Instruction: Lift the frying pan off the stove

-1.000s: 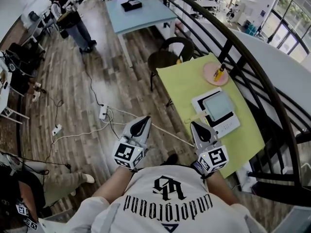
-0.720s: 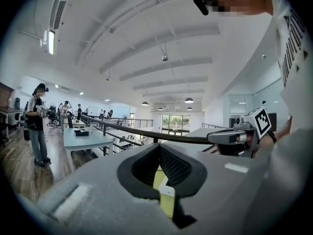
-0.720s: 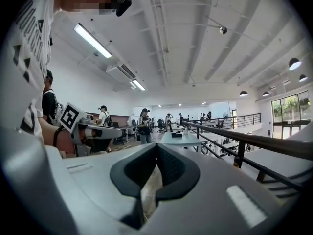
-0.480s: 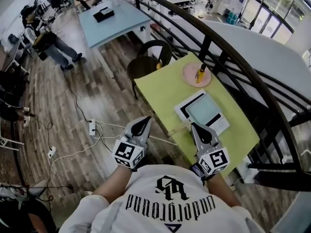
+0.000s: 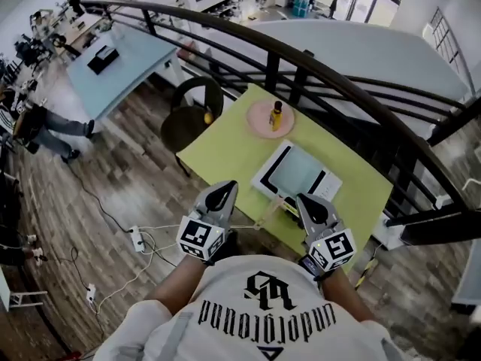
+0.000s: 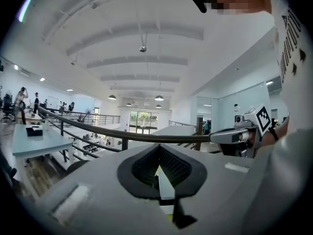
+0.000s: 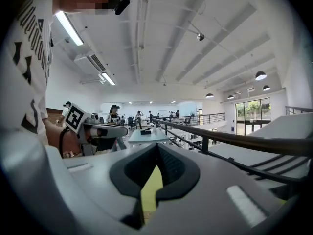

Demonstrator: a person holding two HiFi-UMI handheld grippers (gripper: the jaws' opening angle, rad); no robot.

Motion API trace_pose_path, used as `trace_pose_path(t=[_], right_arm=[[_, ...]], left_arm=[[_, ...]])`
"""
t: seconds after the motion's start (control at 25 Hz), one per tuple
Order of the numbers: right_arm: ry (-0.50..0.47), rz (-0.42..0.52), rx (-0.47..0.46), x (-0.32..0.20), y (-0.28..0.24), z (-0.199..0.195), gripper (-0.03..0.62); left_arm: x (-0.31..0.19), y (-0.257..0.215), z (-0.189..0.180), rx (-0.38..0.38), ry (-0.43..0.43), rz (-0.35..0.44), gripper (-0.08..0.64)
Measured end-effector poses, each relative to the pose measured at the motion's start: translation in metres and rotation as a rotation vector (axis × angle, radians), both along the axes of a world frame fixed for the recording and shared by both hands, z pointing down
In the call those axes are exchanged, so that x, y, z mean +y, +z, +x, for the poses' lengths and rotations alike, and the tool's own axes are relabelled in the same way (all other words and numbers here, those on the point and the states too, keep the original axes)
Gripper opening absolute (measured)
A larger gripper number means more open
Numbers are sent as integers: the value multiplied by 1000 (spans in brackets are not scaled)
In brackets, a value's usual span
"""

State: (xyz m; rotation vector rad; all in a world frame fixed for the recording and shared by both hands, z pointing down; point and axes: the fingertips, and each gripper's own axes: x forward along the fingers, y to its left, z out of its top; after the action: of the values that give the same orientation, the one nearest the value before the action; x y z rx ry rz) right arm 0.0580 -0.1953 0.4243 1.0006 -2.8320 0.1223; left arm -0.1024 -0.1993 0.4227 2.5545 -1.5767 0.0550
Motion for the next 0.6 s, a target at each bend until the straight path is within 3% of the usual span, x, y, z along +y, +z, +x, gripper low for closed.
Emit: trace_pose_path(t=[0.28, 0.6], right_arm=[[169, -14, 5, -15, 2, -11, 2], [299, -48, 29, -17, 14, -29, 2]], left_arm=[[-44, 1, -3, -12, 202, -5, 5], [-74, 7, -1, -4, 390, -15, 5]])
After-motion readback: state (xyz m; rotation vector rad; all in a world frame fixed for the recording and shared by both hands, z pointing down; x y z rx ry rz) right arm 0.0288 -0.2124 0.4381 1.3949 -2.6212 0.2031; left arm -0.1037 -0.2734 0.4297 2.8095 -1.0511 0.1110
